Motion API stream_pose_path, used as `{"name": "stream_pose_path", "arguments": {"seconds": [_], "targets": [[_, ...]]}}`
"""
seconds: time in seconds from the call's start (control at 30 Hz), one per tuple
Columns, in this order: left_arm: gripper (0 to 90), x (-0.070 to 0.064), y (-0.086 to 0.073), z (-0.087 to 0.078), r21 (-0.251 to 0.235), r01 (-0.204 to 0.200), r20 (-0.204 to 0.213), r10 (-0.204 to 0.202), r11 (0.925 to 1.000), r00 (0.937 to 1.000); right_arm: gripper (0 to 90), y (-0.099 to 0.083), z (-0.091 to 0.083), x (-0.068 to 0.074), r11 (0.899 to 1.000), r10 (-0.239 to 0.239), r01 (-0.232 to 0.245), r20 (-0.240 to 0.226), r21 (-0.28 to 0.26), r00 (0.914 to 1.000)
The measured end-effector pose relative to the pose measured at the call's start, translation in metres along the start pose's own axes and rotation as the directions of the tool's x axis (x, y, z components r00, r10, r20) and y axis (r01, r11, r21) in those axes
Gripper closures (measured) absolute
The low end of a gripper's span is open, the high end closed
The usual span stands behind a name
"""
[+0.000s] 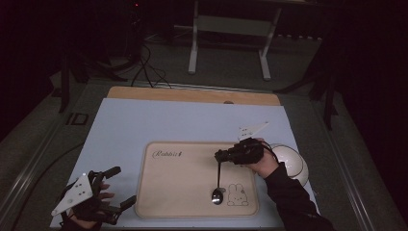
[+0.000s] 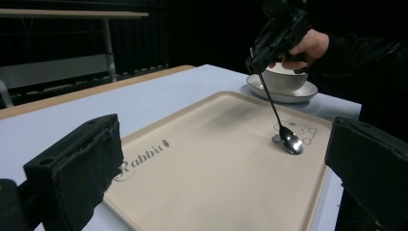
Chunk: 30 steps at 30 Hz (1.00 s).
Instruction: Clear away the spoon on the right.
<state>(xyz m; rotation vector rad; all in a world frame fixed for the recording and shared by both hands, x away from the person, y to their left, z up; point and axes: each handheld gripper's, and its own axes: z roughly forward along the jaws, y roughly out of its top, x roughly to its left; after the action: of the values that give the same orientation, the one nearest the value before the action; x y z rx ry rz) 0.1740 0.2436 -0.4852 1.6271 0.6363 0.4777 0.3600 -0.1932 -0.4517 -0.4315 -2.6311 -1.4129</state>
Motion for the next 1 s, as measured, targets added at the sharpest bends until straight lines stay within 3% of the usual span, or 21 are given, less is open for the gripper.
{"name": "stream_pose_path", "arguments": {"seconds": [0.53,1.0], "targets": [[0.0,0.0,0.0,0.0,0.002,-0.004,0.001,0.004,1.0,1.0,81.0,-0.009,0.019,-0.007,0.997,0.069,-0.068,0.032,-0.039,0.9971],[0.0,-0.001,0.0,0.0,0.001,-0.003,0.002,0.003,1.0,1.0,77.5,-0.027,0.031,-0.012,0.985,0.165,-0.16,0.091,-0.068,0.9821]]}}
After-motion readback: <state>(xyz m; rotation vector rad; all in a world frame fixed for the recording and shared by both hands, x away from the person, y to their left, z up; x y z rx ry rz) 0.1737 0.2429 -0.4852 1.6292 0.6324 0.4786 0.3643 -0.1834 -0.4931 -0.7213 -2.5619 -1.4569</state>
